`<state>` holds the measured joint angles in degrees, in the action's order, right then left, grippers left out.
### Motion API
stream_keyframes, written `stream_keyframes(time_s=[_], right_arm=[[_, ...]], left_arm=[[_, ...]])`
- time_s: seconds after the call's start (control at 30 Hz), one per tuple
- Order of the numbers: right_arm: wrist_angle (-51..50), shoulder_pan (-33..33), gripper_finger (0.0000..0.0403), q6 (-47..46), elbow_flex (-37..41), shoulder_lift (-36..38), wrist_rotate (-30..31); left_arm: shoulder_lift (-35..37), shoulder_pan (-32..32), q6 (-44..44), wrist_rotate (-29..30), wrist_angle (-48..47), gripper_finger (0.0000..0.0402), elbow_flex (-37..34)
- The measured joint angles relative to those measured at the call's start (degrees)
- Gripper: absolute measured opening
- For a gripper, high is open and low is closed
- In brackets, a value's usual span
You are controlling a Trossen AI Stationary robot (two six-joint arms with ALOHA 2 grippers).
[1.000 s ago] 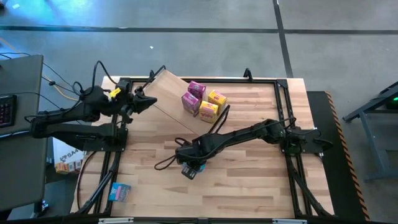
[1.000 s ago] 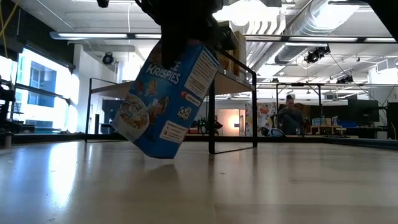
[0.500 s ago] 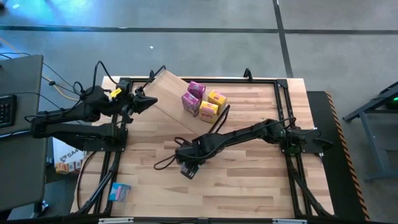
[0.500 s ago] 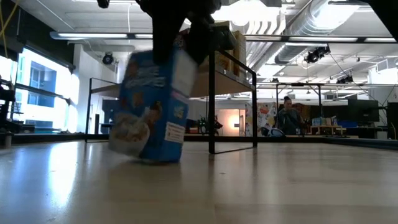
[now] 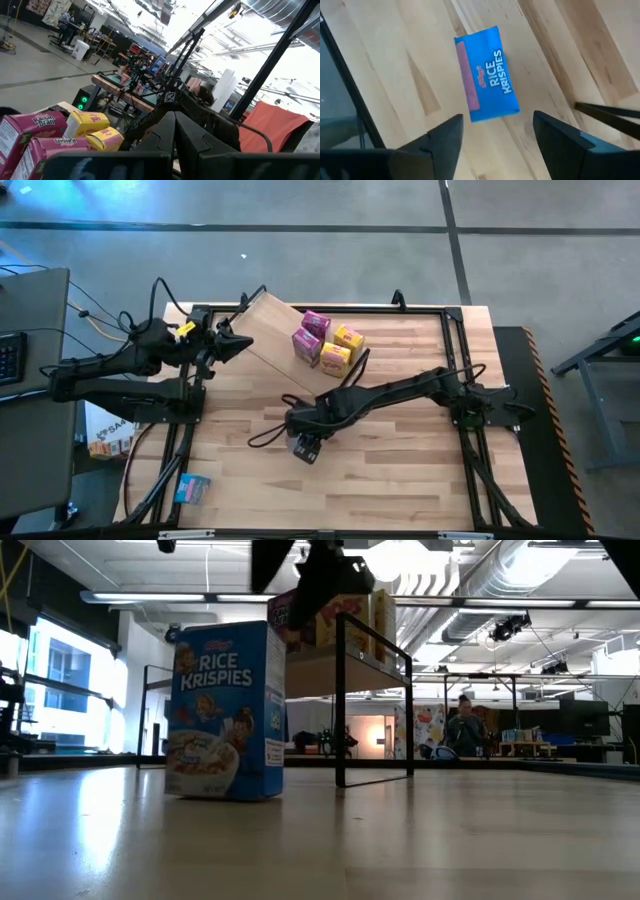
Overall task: Stack cereal on shelf
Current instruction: Put the blue cereal box on the shelf
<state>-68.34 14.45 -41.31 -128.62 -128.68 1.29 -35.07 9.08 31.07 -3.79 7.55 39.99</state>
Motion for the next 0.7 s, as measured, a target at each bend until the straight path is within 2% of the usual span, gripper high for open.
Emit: stream_keyframes(time_s=[0.23, 0.43, 0.5, 0.6, 0.7], right_arm=[[-6.86, 2.89, 0.0232, 0.82, 0.02, 2.80, -0.13], [-20.38, 8.32, 0.0232, 1.36, 0.03, 2.88, 0.88], [-21.94, 10.26, 0.0232, 1.39, 0.22, 2.88, 2.53], [-21.44, 12.88, 0.0232, -0.51, 4.79, 5.27, 1.85], [-20.69, 15.01, 0.0232, -6.55, 15.97, 11.30, -0.45]], left_arm=[[0.00, 0.00, 0.17, -0.04, -0.92, 0.0000, 0.00], [0.00, 0.00, 0.17, -0.04, -1.02, 0.0000, 0.00], [0.00, 0.00, 0.17, -0.04, -1.34, 0.0000, 0.00], [-0.02, 0.00, 0.20, -0.04, -2.00, 0.0000, 0.00], [-0.25, -0.02, 0.32, -0.08, -2.23, 0.0000, 0.00]])
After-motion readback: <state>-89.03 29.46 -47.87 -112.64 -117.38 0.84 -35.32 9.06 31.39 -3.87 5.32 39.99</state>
